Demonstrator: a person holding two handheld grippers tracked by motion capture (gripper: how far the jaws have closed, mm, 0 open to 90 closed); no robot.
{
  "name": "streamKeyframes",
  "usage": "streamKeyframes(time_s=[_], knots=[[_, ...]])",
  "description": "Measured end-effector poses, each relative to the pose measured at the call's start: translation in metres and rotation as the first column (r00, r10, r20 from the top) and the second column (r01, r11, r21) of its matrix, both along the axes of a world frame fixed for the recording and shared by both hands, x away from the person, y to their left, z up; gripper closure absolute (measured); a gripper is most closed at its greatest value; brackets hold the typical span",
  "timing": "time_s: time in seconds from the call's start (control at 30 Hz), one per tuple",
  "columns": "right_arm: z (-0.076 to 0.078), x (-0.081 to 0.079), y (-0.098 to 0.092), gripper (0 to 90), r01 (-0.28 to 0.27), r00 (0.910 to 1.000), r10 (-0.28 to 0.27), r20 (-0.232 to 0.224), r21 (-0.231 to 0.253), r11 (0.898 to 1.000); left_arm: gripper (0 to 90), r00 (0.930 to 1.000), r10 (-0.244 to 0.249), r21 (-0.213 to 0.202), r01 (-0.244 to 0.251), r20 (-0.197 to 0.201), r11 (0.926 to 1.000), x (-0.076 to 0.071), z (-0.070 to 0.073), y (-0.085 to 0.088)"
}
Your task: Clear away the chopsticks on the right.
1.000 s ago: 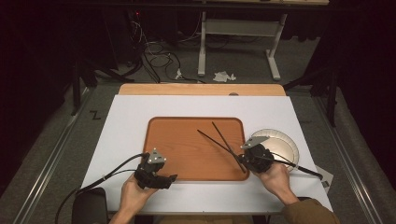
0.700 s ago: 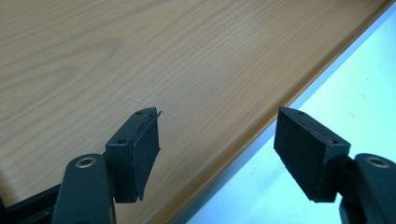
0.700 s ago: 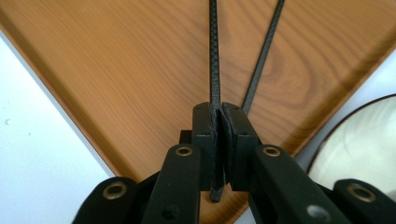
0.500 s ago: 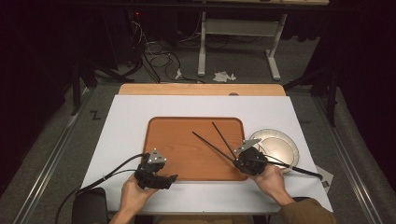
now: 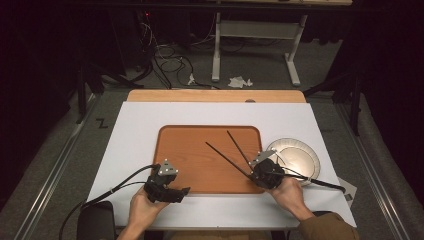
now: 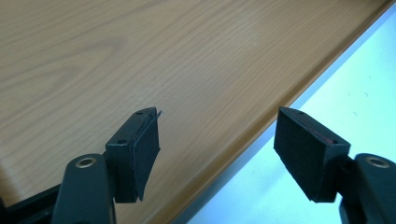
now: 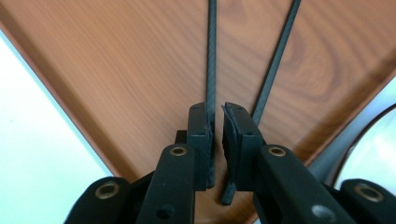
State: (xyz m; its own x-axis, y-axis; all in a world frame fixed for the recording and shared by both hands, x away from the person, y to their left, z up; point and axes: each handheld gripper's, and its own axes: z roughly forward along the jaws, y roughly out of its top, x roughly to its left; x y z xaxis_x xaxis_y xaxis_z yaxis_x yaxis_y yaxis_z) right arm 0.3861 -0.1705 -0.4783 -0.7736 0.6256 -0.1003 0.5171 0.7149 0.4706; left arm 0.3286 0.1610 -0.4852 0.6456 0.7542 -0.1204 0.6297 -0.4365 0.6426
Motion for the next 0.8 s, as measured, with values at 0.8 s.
streamKeyframes(time_s=[0.8], knots=[[-0.008, 0.007, 0.013, 83.7, -0.01, 0.9997, 0.011, 0.022, -0.053, 0.999, 30.9, 1.0, -0.006, 0.006, 0.006, -0.007, 1.0, 0.001, -0.001, 0.0]])
